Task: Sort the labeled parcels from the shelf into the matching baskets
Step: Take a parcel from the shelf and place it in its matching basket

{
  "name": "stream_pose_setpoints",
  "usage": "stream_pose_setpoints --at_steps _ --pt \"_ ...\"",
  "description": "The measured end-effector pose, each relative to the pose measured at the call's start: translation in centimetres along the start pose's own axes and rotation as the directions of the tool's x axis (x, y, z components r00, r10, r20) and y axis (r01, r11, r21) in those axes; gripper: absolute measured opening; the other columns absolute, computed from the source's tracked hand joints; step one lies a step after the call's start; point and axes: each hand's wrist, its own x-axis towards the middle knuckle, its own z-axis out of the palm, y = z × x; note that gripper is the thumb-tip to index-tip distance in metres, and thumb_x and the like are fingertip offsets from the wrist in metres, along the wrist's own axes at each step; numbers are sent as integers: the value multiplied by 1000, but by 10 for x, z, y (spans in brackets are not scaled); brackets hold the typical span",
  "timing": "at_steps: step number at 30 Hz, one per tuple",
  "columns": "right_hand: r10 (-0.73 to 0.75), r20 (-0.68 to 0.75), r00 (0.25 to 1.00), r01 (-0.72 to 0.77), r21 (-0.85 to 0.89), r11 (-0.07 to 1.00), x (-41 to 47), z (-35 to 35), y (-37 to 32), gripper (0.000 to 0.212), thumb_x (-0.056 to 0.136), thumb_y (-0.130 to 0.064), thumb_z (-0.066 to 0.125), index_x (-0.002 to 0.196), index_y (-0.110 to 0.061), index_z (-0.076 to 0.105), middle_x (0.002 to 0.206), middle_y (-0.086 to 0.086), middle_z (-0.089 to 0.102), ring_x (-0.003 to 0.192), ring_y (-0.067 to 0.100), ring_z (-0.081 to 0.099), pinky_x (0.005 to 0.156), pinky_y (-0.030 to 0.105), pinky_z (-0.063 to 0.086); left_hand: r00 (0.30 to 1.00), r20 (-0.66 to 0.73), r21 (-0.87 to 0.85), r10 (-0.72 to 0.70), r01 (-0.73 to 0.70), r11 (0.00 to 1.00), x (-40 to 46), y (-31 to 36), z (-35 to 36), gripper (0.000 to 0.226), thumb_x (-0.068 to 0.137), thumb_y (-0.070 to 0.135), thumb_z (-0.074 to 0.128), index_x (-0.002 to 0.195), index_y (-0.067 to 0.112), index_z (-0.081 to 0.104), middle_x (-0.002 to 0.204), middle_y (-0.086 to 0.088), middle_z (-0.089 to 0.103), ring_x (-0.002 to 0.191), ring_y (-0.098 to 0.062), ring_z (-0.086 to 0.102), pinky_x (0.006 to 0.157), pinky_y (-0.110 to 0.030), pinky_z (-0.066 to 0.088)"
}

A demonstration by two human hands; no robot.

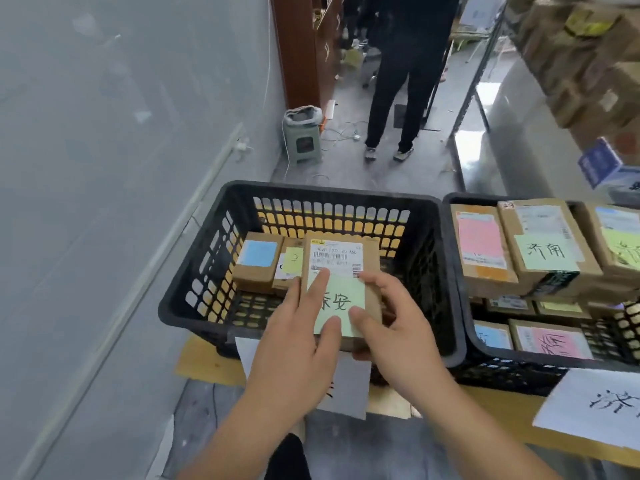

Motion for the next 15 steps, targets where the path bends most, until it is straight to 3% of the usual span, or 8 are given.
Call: stream_pose_setpoints --at_steps 4,8,15 --pt "62 -133 989 -64 -6 998 41 18 -7 45 95 -7 67 110 -50 63 114 -18 70 92 9 73 70 46 65 988 144 -11 62 -61 998 52 -29 -13 63 99 57 32 149 63 -5 166 11 16 149 -16 21 114 -48 37" --pt "97 -222 970 -97 15 995 77 28 -9 33 96 -18 70 106 -49 65 115 -10 72 100 16 73 72 44 65 960 253 30 121 -133 991 98 -47 -16 66 100 59 32 149 60 -12 167 14 7 152 -17 14 120 -48 29" --pt "184 -411 893 -251 -115 961 117 5 20 34 98 -13 66 104 -47 61 125 -10 68 107 18 71 71 38 65 891 445 88 85 -138 987 147 -64 -11 67 100 65 27 150 56 -16 169 3 0 155 -21 2 125 -44 11"
